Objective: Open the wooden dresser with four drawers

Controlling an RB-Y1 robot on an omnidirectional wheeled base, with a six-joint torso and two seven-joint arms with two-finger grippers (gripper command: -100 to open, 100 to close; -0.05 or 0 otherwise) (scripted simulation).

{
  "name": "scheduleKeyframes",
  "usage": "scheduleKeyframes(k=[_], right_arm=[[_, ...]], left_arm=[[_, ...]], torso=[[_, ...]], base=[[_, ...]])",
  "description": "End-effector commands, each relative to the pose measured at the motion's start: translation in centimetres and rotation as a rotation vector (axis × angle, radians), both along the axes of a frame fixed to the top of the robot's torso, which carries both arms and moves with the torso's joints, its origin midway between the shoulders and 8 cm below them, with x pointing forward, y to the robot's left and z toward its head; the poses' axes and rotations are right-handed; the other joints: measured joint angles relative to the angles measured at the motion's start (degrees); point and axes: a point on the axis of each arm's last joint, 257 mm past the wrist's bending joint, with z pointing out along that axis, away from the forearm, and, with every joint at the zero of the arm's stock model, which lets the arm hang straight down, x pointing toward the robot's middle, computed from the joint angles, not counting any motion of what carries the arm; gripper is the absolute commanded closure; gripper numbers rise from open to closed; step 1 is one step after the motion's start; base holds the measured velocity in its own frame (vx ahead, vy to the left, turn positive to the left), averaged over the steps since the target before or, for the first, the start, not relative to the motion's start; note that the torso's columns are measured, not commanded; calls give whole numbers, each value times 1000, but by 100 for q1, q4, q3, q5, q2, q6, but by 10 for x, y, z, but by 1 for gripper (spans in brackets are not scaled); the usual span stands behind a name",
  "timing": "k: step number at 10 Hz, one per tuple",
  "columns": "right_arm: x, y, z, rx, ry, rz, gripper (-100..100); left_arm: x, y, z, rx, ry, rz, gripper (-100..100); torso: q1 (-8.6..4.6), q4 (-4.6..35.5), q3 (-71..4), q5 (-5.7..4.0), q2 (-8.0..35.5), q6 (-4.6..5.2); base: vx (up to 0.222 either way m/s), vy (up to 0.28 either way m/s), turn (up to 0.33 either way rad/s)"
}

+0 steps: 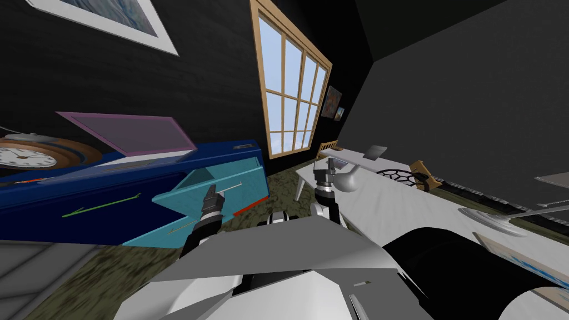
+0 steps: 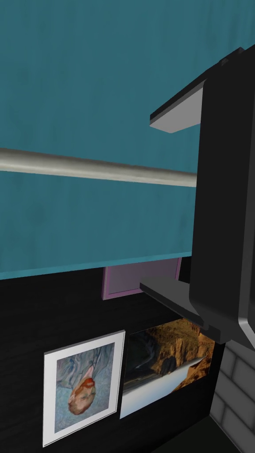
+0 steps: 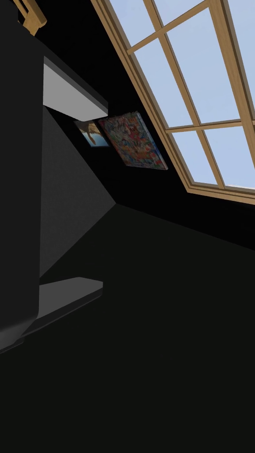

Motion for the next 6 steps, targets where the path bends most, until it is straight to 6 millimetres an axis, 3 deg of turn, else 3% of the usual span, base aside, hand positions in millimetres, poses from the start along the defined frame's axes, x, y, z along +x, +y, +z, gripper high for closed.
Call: scheduleKeyframes(k=[1, 6], right_arm=[[0, 0, 0, 0, 0, 0, 0], [0, 0, 0, 0, 0, 0, 0]], left_arm=[[-8, 2, 14, -2, -1, 5, -100], [-23, 3, 41, -5, -1, 11, -100]], torso=[[1, 3, 4, -1, 7, 2], [-9, 7, 21, 0, 31, 1]], base=[[27, 6, -13], [26, 5, -19]])
